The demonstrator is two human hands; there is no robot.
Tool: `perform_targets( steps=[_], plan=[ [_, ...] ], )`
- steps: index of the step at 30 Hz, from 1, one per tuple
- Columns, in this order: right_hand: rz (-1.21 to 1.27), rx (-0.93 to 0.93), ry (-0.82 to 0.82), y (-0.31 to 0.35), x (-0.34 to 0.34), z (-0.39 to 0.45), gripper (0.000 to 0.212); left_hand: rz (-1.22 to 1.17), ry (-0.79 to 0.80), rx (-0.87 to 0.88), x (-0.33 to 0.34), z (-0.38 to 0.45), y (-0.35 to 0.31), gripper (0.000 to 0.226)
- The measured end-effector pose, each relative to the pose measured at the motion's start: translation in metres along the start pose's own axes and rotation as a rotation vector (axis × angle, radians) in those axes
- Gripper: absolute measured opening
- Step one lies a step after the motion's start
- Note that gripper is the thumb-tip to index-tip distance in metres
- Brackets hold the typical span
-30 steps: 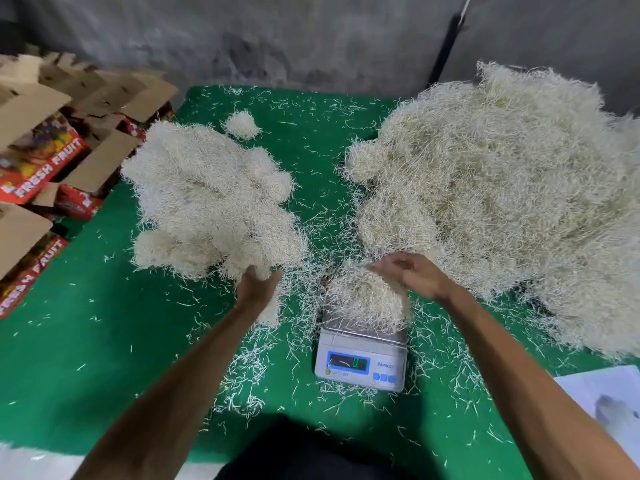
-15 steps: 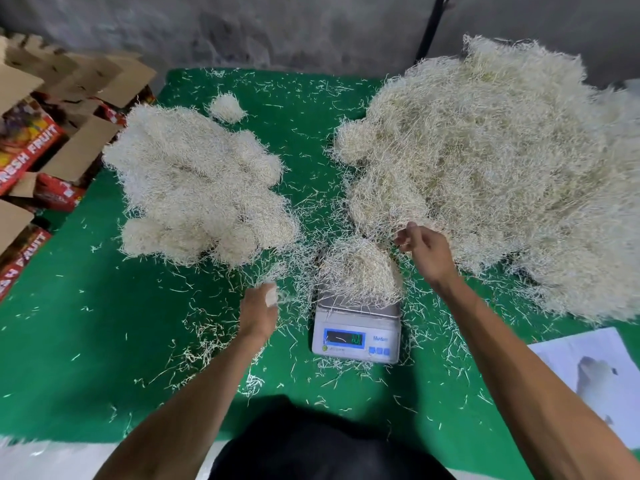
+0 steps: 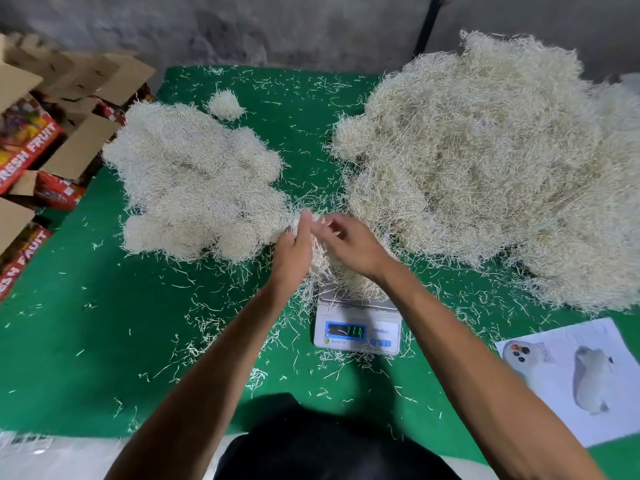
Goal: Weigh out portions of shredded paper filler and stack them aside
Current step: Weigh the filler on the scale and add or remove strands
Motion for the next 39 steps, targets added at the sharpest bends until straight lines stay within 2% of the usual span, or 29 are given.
perform_targets(
  steps=[2, 6, 9, 12, 14, 15, 18, 20, 22, 24, 25, 27, 28, 30, 32, 34, 36, 39],
  plan=[
    [0.126, 0.002, 0.03, 0.006, 0.006, -0.001, 0.024, -0.035, 0.009, -0.073, 0.0, 0.003, 0.003, 0.087],
    [0.249, 0.043, -0.033, 0.003, -0.003, 0.0, 0.014, -0.215, 0.049, 0.058, 0.001, 0.004, -0.003, 0.082],
    [0.351, 0.122, -0.051, -0.005, -0.006, 0.005, 0.013, -0.196, -0.027, 0.035, -0.009, -0.003, 0.007, 0.09],
    [0.579, 0.246, -0.131, -0.028, -0.018, 0.006, 0.015, -0.225, -0.056, 0.007, -0.019, -0.003, 0.016, 0.053],
    [0.662, 0.266, -0.118, -0.036, -0.023, 0.006, 0.021, -0.285, -0.023, -0.023, -0.021, -0.005, 0.02, 0.069],
    [0.625, 0.251, -0.049, -0.033, -0.018, 0.006, 0.027, -0.283, 0.004, -0.019, -0.02, -0.006, 0.018, 0.077],
    [0.268, 0.159, 0.167, -0.015, 0.015, 0.0, 0.031, -0.223, 0.066, -0.021, -0.009, -0.006, 0.021, 0.086],
    [0.192, 0.123, 0.162, -0.012, 0.023, 0.003, 0.023, -0.184, 0.054, -0.052, -0.008, -0.008, 0.018, 0.088],
    [0.219, 0.131, 0.142, -0.012, 0.017, 0.005, 0.018, -0.193, 0.077, -0.007, -0.009, -0.005, 0.013, 0.069],
    [0.282, 0.165, 0.129, -0.015, 0.007, 0.004, 0.012, -0.112, 0.044, -0.021, -0.023, 0.0, 0.022, 0.074],
    [0.309, 0.173, 0.077, -0.018, -0.003, 0.005, 0.014, -0.032, -0.024, -0.042, -0.036, 0.003, 0.027, 0.073],
    [0.296, 0.171, -0.127, -0.027, -0.035, 0.006, 0.016, 0.216, -0.158, -0.044, -0.066, 0.008, 0.037, 0.067],
    [0.252, 0.17, -0.243, -0.032, -0.052, 0.004, 0.014, 0.39, -0.15, -0.062, -0.074, 0.009, 0.043, 0.069],
    [0.123, 0.175, -0.405, -0.045, -0.077, 0.001, 0.011, 0.778, -0.014, -0.168, -0.078, 0.007, 0.061, 0.078],
    [-0.01, 0.197, -0.438, -0.061, -0.083, -0.001, 0.011, 1.082, 0.083, -0.231, -0.08, 0.004, 0.073, 0.072],
    [-0.108, 0.2, -0.421, -0.076, -0.076, -0.002, 0.017, 1.247, 0.107, -0.185, -0.072, 0.003, 0.071, 0.052],
    [-0.192, 0.184, -0.4, -0.085, -0.066, -0.003, 0.028, 1.192, 0.155, -0.1, -0.051, 0.006, 0.07, 0.047],
    [-0.421, 0.113, -0.334, -0.086, -0.046, 0.0, 0.052, 0.689, 0.275, -0.01, 0.0, 0.008, 0.073, 0.057]
  ],
)
Point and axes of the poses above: each hand's wrist, its own z-axis towards the middle knuckle, its own x-axis out of the palm, y = z × x, the point moved 10 cm from there along z, towards the middle knuckle, and after that the axes turned 11 degrees about x, right-handed, at the moved point
